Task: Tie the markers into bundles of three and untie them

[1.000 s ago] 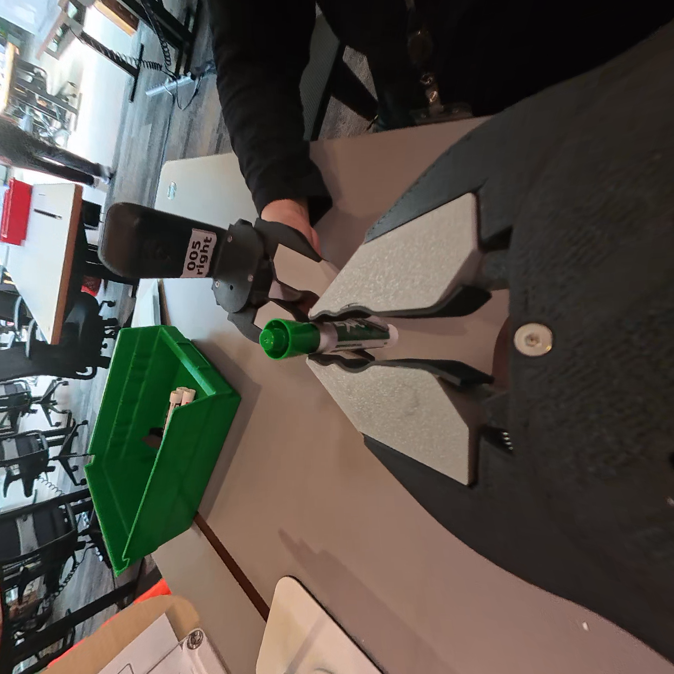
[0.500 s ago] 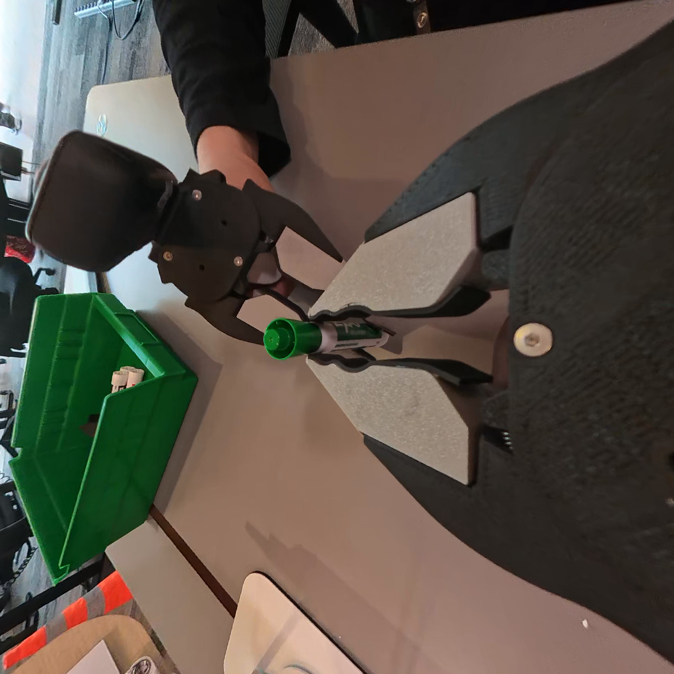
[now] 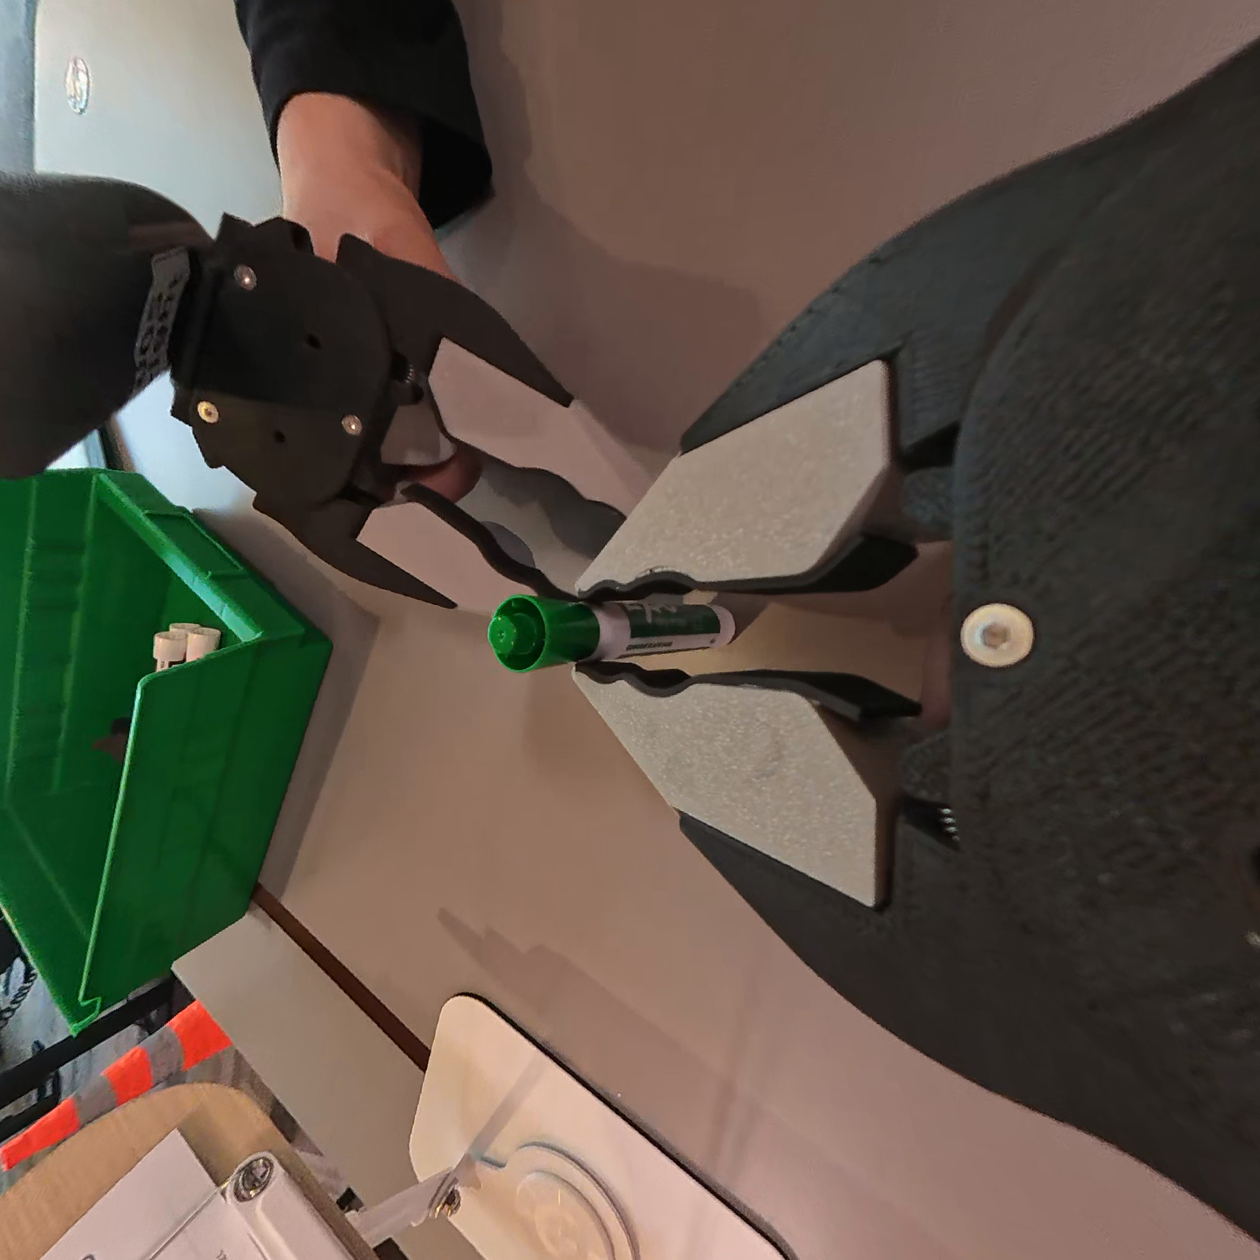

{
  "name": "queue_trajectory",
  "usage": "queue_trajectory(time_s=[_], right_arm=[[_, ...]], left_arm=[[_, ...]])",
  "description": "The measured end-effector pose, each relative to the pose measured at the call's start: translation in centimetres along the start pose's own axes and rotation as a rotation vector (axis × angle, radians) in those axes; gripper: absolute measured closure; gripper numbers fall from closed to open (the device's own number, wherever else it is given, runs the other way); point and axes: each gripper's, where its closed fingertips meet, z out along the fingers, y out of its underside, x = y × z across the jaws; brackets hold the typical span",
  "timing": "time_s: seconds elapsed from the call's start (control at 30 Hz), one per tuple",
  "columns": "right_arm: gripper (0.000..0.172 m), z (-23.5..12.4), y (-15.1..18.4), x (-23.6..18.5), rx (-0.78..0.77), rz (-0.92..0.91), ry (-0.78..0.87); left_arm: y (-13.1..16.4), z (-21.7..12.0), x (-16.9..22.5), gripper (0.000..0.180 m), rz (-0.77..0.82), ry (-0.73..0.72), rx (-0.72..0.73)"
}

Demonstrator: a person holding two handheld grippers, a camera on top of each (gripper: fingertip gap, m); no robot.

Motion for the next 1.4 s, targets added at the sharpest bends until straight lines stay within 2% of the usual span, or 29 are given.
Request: queue_trajectory(time_s=[0.2, 0.3, 0.4, 0.5, 0.7, 0.77, 0.83, 0.97, 1.03, 1.17, 1.23, 1.3, 1.4], right_arm=[[0.131, -0.1, -0.1, 0.1, 0.010, 0.013, -0.006], [0.130, -0.1, -0.1, 0.0, 0.007, 0.006, -0.006], [0.130, -0.1, -0.1, 0.0, 0.011, 0.006, -0.007], [0.129, -0.2, -0.2, -0.1, 0.020, 0.005, -0.011], [0.128, -0.7, -0.3, 0.1, 0.040, 0.007, -0.012], [0.128, -1.0, -0.2, 0.2, 0.045, 0.006, -0.006], [0.128, -1.3, -0.1, 0.2, 0.049, -0.002, -0.002], [0.128, -1.8, -0.2, 0.7, 0.076, 0.009, 0.016], [0.128, -2.0, -0.4, 0.9, 0.089, 0.026, 0.011], [0.128, -2.1, -0.6, 1.0, 0.105, 0.031, 0.014], [0.128, -2.2, -0.7, 1.0, 0.114, 0.026, 0.017], [0.128, -2.3, -0.8, 1.0, 0.126, 0.024, 0.017], [0.128, -2.6, -1.0, 1.0, 0.146, 0.034, 0.012]], left_arm=[[0.5, -0.5, -0.5, 0.165, -0.017, -0.027, 0.015], [1.0, -0.4, -0.5, 0.149, -0.029, -0.038, -0.005], [1.1, -0.4, -0.3, 0.149, -0.030, -0.032, -0.005], [1.0, -0.7, -0.4, 0.136, -0.042, -0.051, -0.006], [0.0, -3.0, -0.2, 0.120, -0.077, -0.079, 0.037], [-0.5, -4.9, -0.4, 0.114, -0.097, -0.119, 0.050], [-1.4, -8.2, -1.5, 0.113, -0.134, -0.194, 0.081], [-1.4, -18.3, -6.3, 0.117, -0.244, -0.402, 0.106], [1.2, -23.3, -9.9, 0.119, -0.285, -0.518, 0.035], [11.7, -30.5, -16.6, 0.120, -0.480, -0.706, -0.269], [17.2, -32.1, -18.1, 0.123, -0.571, -0.732, -0.441], [21.9, -33.4, -19.0, 0.122, -0.558, -0.771, -0.642], [26.2, -34.7, -19.5, 0.122, -0.496, -0.775, -0.879]])
